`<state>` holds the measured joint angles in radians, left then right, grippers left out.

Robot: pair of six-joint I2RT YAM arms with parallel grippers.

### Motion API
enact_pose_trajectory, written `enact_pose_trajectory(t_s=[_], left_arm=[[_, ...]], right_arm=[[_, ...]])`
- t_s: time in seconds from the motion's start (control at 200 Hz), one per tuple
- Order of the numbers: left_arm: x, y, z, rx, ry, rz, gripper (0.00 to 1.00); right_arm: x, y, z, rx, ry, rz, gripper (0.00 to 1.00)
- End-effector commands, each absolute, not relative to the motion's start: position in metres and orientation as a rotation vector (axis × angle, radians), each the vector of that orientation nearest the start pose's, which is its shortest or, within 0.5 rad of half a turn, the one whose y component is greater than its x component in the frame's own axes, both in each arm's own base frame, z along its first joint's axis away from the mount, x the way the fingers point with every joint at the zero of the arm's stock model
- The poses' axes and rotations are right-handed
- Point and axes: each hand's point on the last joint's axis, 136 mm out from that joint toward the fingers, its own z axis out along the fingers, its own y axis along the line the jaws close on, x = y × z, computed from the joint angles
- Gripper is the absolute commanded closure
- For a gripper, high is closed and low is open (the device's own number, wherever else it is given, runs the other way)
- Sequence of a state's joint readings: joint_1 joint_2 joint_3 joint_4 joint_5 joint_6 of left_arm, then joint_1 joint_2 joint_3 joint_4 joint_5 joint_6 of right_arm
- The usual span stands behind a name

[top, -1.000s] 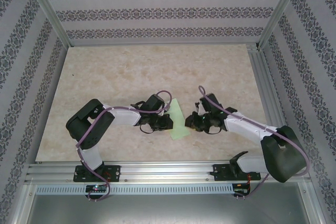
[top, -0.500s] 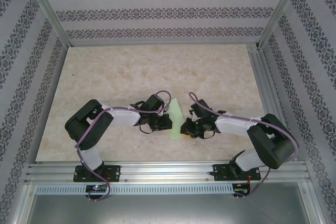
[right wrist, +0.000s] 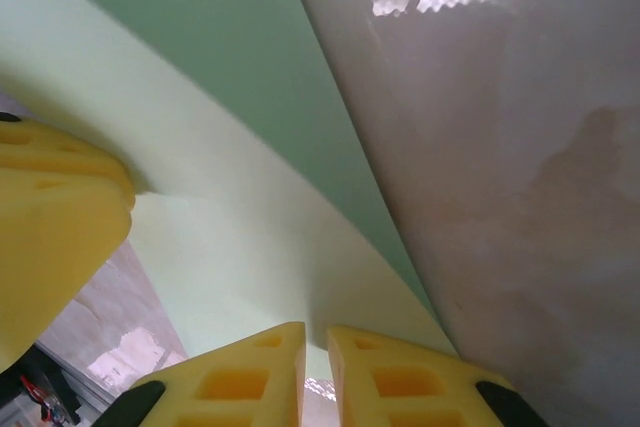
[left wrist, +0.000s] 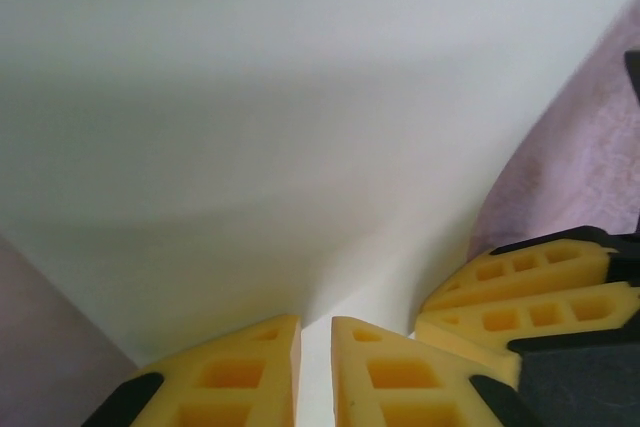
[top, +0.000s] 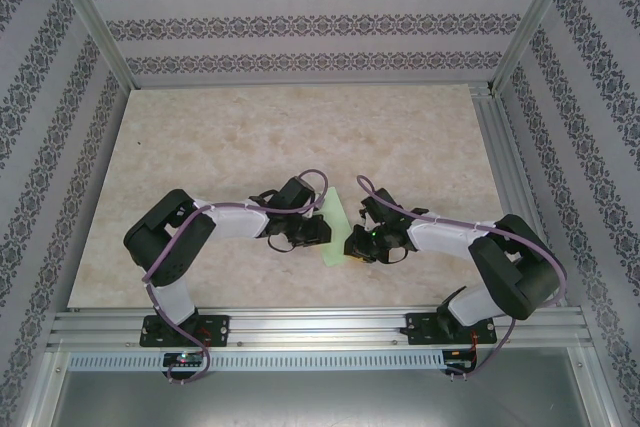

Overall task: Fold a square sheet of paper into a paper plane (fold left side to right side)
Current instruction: First fold the square sheet of paper in half at the center of the table.

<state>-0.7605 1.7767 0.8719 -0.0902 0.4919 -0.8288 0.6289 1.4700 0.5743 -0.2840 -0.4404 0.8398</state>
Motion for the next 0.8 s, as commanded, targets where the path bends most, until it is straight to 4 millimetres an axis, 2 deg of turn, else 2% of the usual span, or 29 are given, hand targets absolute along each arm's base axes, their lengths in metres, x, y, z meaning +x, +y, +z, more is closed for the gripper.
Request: enact_pose_trajectory(t_s=[0.0,0.505,0.794], left_arm=[[0.235,-0.338,0.039,0.145,2.855,-1.124,0.84],[0.240,-0.318,0.011,0.142,2.912,-0.906,0.86],[0.256,-0.303,0.003,0.088,2.893,-0.813,0.87]], right_arm=[[0.171,0.196,-0.017,0.215,3.101,0.643,0.84],[0.169,0.187,-0.021,0.218,3.124,0.550,0.87],[0.167,0.184,-0.026,0.202,3.154,0.502,0.87]])
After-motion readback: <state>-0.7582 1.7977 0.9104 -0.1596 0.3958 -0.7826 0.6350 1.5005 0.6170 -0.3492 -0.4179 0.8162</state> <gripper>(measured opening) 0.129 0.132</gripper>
